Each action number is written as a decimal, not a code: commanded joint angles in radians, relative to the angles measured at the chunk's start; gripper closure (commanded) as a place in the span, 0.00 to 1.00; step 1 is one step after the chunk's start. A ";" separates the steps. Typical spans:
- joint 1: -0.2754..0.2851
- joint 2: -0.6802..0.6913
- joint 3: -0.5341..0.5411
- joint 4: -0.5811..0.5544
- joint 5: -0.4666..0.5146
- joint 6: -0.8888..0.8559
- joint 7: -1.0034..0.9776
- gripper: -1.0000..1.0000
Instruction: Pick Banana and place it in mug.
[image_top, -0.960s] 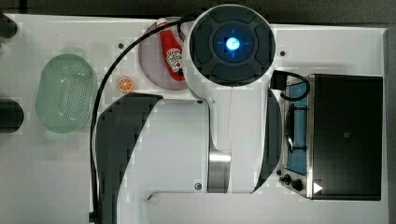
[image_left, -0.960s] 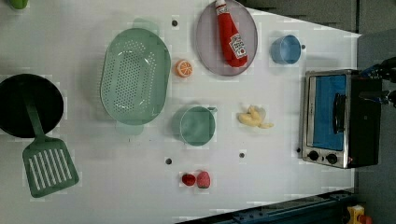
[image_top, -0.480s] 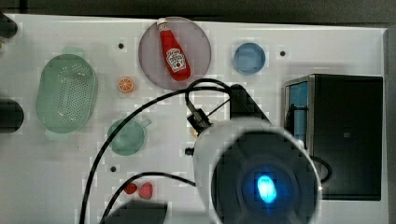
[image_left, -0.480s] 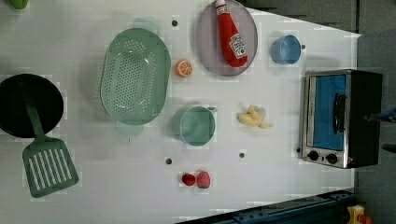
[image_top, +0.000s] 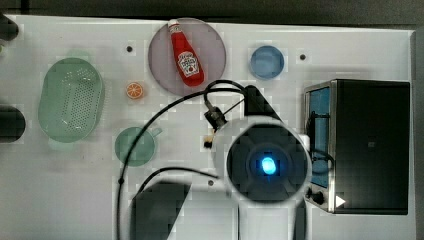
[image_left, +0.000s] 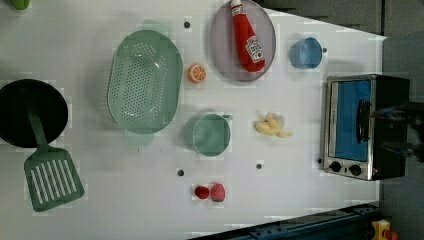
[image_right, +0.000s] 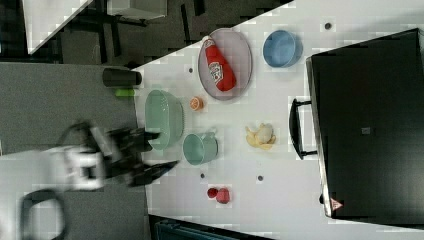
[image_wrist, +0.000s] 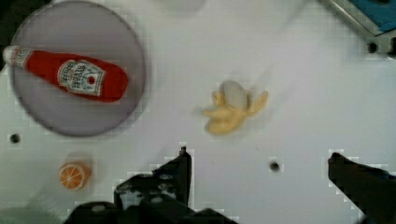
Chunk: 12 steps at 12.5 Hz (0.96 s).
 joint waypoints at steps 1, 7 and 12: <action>0.000 0.172 0.006 -0.136 -0.010 0.171 -0.168 0.00; 0.000 0.388 0.005 -0.257 -0.010 0.526 -0.446 0.00; 0.000 0.554 0.005 -0.277 -0.010 0.735 -0.473 0.00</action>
